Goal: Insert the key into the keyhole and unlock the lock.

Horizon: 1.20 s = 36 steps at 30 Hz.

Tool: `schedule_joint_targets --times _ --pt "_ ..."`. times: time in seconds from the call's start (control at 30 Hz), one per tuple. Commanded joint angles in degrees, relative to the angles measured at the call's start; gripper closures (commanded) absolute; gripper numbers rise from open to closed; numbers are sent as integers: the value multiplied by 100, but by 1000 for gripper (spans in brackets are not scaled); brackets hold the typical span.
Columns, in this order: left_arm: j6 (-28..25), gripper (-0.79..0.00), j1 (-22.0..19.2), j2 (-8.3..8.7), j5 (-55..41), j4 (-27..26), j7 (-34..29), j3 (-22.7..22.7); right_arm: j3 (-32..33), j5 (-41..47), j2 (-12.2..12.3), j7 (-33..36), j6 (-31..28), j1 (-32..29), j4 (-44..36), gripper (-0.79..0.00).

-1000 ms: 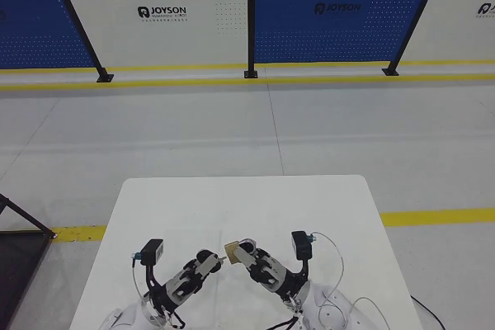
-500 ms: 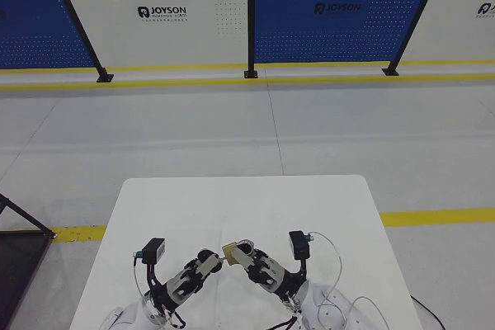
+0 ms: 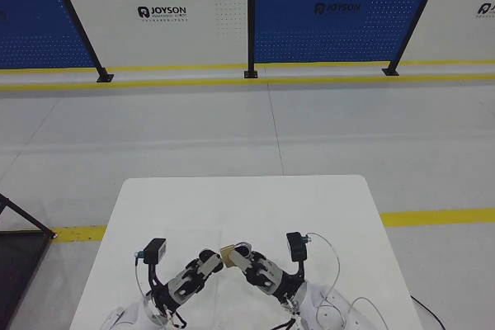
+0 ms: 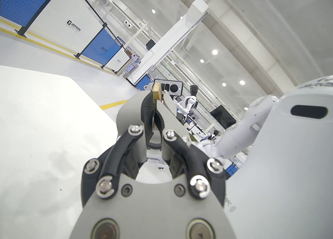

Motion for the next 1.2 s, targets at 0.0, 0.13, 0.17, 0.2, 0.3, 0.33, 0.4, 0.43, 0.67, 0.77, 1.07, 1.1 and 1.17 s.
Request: schedule_joint_targets --times 0.0,0.13,0.17,0.2,0.3,0.33,0.4,0.43,0.67,0.77,1.07,1.1,1.17 --pt "-1 -323 3 4 1 -3 16 9 2 -3 0 -1 -1 -4 -2 0" --pt "1 -351 14 14 -13 -7 39 11 12 1 0 -18 -3 -18 -9 0" --pt "-3 -348 18 17 -17 -8 42 7 17 -5 1 -24 -10 -19 -14 0" --pt "-8 -348 23 21 -20 -7 42 2 26 -7 2 -30 -12 -23 -13 0" --pt "-49 -329 39 34 -59 12 34 -5 63 -3 5 -78 -11 -41 -24 0" --pt "-59 -329 41 37 -71 21 32 -8 76 2 6 -94 -5 -45 -26 0" --pt "-99 -292 49 47 -100 59 7 -5 107 22 10 -116 -10 -57 -33 0" --pt "-108 -286 49 50 -105 67 4 -4 114 23 11 -115 -16 -59 -37 0" --pt "-105 -182 31 70 -103 97 -13 17 148 8 11 -145 8 -81 -45 0" --pt "-83 -25 26 75 -76 75 -2 28 131 1 10 -111 6 -83 -50 0" --pt "-12 0 18 83 94 54 89 34 105 -39 11 -18 1 -90 -63 0" --pt "-11 0 18 83 128 54 109 32 104 -40 12 -10 1 -91 -65 0" --pt "-5 0 19 80 244 47 166 17 98 -41 13 18 9 -95 -70 0"
